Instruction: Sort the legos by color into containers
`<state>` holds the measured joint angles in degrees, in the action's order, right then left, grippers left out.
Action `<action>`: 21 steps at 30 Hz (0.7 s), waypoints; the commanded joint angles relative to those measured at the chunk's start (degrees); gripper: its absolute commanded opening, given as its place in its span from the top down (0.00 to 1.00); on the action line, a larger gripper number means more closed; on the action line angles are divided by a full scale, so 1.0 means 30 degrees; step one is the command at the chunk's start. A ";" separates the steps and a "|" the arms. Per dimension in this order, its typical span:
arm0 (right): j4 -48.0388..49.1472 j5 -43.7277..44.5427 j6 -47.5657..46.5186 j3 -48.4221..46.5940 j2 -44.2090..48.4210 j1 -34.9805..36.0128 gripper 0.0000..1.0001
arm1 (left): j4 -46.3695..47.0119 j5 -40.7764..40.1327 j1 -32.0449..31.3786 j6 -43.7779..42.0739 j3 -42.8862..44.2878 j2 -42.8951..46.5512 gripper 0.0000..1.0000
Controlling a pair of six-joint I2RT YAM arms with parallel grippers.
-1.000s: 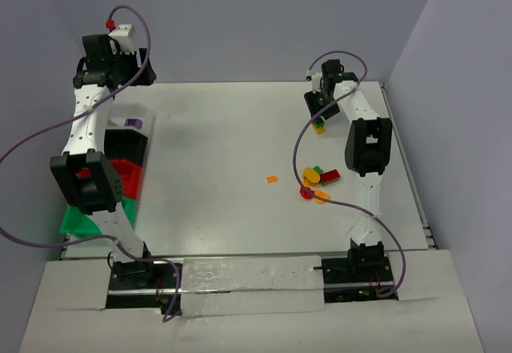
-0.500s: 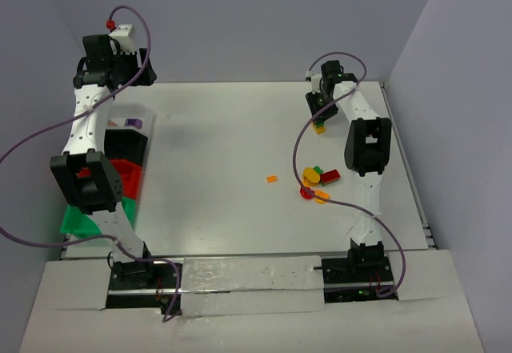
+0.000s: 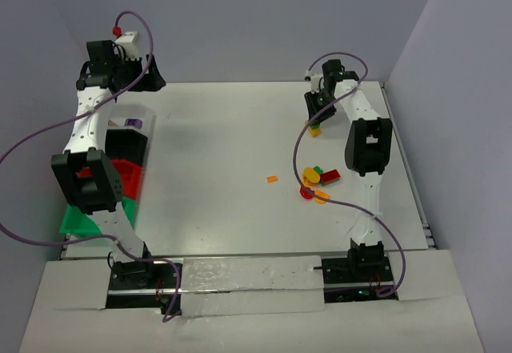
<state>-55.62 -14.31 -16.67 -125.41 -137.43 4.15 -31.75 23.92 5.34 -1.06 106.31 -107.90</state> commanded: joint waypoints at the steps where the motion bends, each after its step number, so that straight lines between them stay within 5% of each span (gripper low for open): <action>1: -0.1041 -0.6137 0.1531 -0.2773 0.1650 0.0450 1.00 | 0.0270 0.4815 -0.0025 0.0174 -0.1370 0.0965 0.01; 11: 0.6403 -1.5946 0.8083 0.0270 0.4393 0.2229 1.00 | 0.1272 1.1469 -0.0502 0.1395 -0.4065 0.1891 0.01; 21: 1.3358 -1.9220 1.5012 0.0299 0.3981 0.3927 1.00 | 0.4932 1.3543 -0.2361 0.5321 -0.5116 0.2575 0.04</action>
<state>-26.35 -64.76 18.80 -125.08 -126.48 13.47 -26.02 58.66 0.98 7.99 90.99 -102.66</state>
